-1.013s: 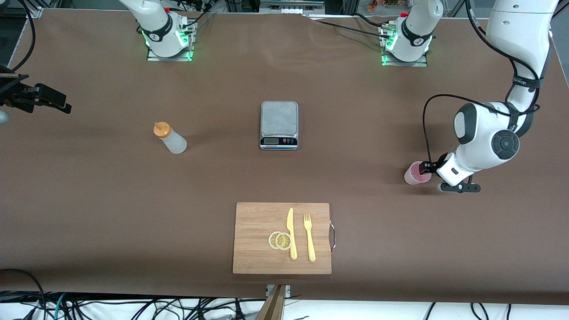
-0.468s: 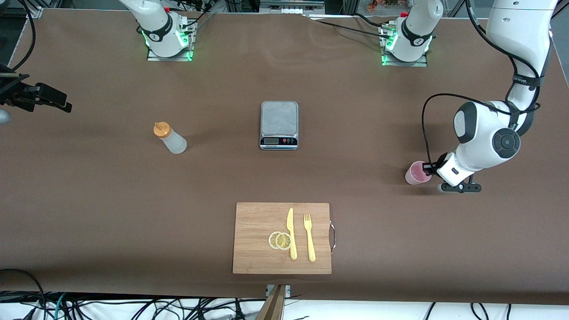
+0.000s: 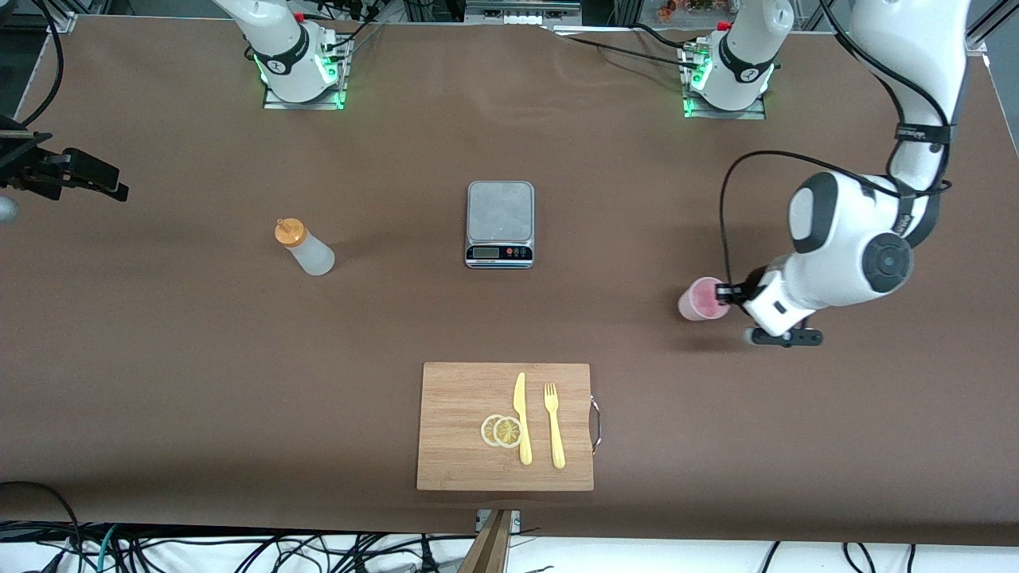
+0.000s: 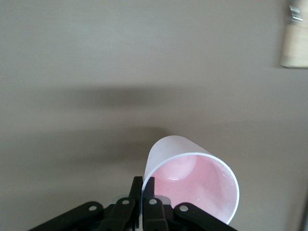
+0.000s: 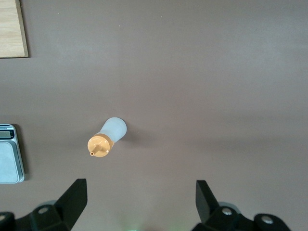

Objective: Add sauce to pink cup with both arms
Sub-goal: 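Carry the pink cup with the left gripper onto the scale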

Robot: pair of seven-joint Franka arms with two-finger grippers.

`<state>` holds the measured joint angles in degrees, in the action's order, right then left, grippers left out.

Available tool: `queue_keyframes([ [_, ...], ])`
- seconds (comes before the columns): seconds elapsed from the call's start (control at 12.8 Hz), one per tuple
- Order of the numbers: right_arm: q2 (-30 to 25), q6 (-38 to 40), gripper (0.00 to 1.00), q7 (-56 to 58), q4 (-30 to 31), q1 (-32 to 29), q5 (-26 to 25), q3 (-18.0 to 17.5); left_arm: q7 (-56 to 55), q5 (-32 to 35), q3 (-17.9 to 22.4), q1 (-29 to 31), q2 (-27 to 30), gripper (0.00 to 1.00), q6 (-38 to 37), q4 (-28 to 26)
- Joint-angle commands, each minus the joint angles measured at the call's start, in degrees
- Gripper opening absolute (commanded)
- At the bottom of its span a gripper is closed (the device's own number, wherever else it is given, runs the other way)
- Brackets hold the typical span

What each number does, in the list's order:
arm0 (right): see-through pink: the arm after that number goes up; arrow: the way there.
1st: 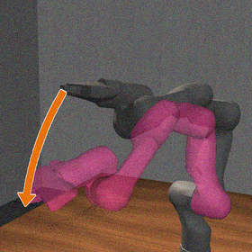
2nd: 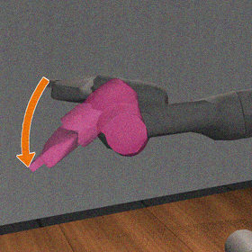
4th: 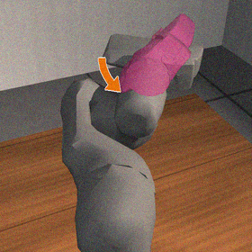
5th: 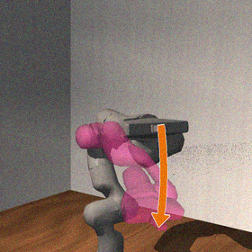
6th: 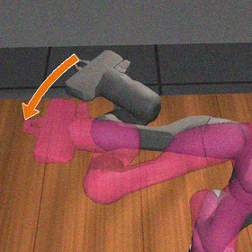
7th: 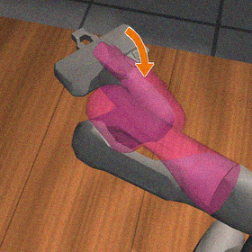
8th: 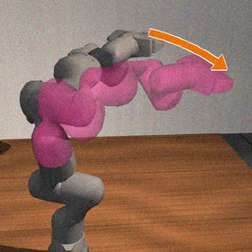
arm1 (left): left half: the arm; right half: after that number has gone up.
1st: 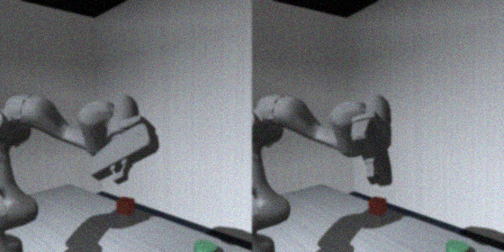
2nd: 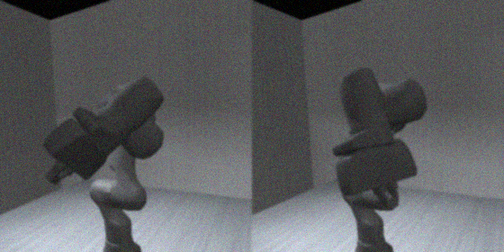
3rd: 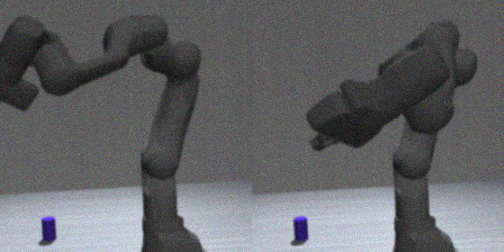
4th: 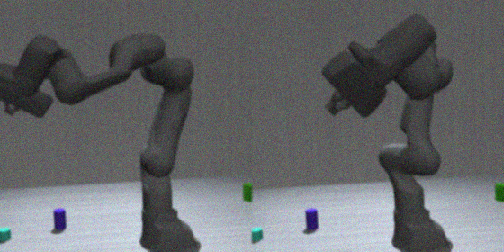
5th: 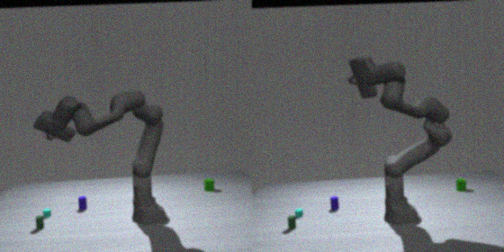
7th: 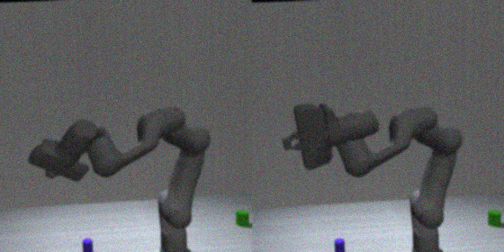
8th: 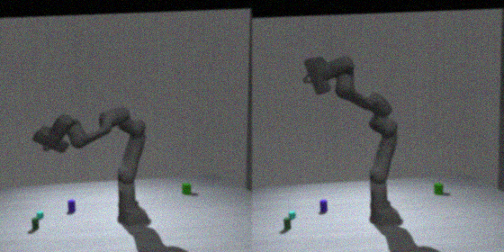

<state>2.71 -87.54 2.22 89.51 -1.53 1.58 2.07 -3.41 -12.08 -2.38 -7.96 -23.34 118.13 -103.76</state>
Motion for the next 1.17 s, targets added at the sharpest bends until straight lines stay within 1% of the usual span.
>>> queue_keyframes([
  [0.0, 0.19, 1.14, 1.00, 0.24, -1.18, -0.49, -0.18, -0.22, -7.26, -2.50, 0.62, -7.74, 0.23, 0.00, -1.94, 1.28],
  [0.23, 0.19, 1.14, 1.00, 0.24, -1.18, -0.49, -0.18, -0.22, -20.19, -2.51, 0.54, -18.11, 0.49, 0.00, -1.85, 2.07],
  [0.47, 0.19, 1.14, 1.00, 0.24, -1.18, -0.49, -0.18, -0.22, -29.25, -2.60, 0.62, -26.46, 0.49, 0.00, -1.15, 2.34],
  [0.55, 0.19, 1.14, 1.00, 0.24, -1.18, -0.49, -0.18, -0.22, -32.07, -2.16, 0.62, -29.10, 0.49, 0.00, 0.16, 2.25],
  [0.78, 0.19, 1.14, 1.00, 0.24, -1.18, -0.49, -0.18, -0.22, -39.20, -1.81, 0.62, -34.21, 0.40, 0.00, 3.50, 1.46],
  [1.09, 0.19, 1.14, 1.00, 0.24, -1.09, -0.49, -0.18, -0.22, -45.10, -1.81, 0.62, -38.18, 0.40, 0.00, 8.68, -1.08],
])
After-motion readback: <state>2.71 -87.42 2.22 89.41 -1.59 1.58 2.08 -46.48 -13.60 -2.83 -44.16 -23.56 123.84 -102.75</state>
